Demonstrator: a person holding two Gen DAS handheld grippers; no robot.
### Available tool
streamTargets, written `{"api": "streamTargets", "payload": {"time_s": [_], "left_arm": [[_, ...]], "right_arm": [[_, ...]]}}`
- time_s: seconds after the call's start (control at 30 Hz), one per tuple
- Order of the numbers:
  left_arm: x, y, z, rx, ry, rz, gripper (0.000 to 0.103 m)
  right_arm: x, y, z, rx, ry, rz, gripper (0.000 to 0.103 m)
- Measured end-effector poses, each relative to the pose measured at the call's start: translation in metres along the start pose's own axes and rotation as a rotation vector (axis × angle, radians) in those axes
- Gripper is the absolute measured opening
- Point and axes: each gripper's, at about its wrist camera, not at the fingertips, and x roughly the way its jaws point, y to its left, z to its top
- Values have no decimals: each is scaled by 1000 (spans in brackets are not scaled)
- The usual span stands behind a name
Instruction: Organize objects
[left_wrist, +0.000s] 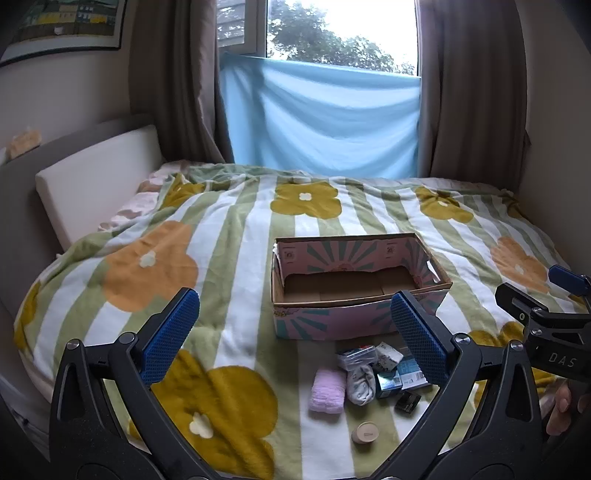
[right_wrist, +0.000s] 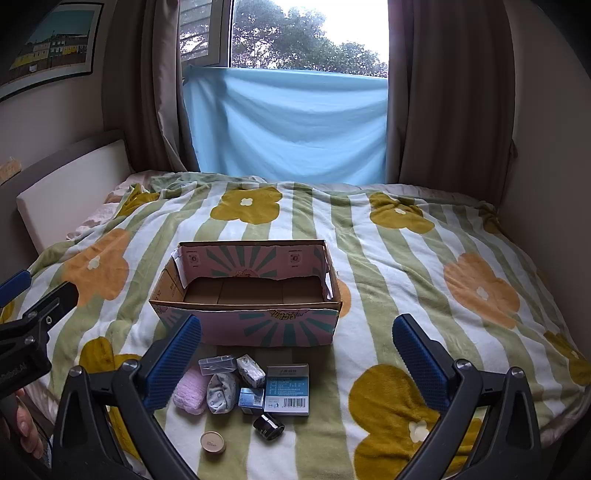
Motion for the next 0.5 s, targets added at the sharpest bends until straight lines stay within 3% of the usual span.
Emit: {"api": "streamTargets", "payload": {"time_s": [0.5], "left_arm": [[0,1,0,-14,2,-19,103]], "right_arm": [[0,0,-1,-6,3,-4,103]]}}
